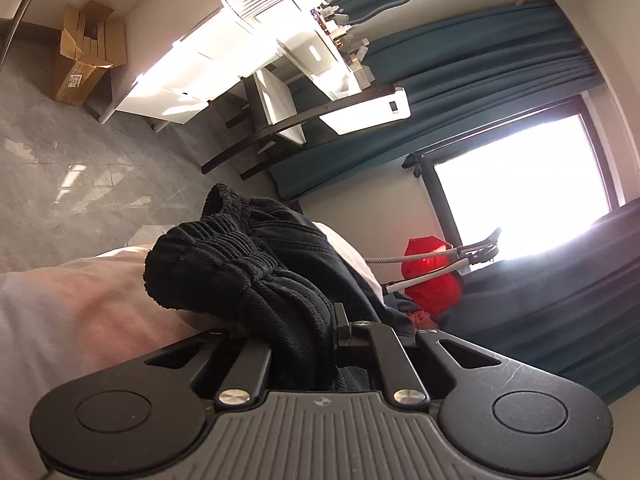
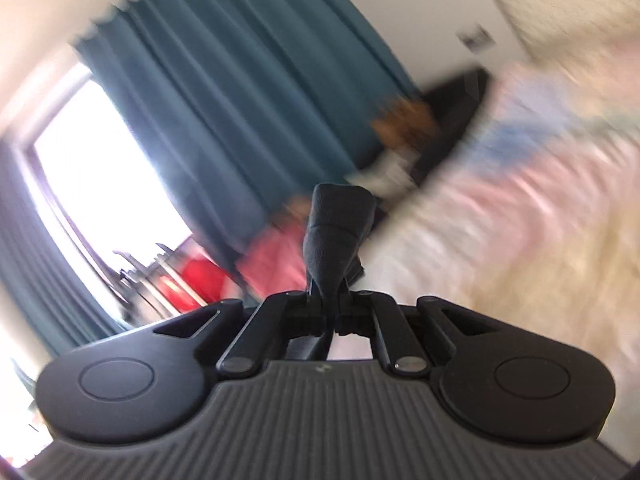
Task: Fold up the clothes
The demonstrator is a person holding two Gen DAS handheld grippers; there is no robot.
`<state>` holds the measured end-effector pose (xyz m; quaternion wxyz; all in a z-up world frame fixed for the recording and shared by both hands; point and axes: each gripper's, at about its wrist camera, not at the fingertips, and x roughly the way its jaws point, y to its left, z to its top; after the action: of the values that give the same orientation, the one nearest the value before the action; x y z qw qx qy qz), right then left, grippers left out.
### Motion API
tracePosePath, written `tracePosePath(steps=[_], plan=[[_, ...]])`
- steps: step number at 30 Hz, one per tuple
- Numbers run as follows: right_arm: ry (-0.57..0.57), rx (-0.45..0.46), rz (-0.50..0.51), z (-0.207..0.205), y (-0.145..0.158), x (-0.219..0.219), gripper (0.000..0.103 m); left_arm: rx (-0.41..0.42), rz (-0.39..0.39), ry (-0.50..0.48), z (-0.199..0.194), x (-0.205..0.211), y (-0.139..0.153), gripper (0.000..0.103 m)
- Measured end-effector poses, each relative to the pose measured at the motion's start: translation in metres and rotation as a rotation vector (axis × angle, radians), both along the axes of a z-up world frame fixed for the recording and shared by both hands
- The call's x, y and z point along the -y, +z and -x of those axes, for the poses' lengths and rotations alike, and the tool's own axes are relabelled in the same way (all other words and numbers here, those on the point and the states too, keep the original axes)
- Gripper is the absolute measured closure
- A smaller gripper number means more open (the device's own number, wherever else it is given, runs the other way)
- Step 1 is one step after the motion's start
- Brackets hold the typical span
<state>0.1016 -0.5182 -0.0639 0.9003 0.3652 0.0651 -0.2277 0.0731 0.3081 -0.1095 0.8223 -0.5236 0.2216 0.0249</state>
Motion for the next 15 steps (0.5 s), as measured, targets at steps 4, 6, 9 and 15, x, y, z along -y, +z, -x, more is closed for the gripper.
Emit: tracePosePath(steps=[4, 6, 9, 15], plan=[[-0.043, -0.182, -0.19, 0.049, -0.109, 0.014, 0.096, -0.055, -0.073, -0.051, 0.004, 0.002, -0.013, 0.095], [-0.059, -0.209, -0.257, 0.066, -0.143, 0.011, 0.096, -0.09, -0.145, -0.071, 0.005, 0.006, -0.015, 0.094], [-0.07, -0.214, -0.271, 0.081, -0.167, 0.003, 0.096, -0.146, -0.254, -0.094, 0.003, 0.012, -0.019, 0.094], [-0.06, -0.273, -0.195, 0.071, -0.162, -0.002, 0.095, -0.21, -0.408, -0.147, 0.0, 0.027, -0.025, 0.091]])
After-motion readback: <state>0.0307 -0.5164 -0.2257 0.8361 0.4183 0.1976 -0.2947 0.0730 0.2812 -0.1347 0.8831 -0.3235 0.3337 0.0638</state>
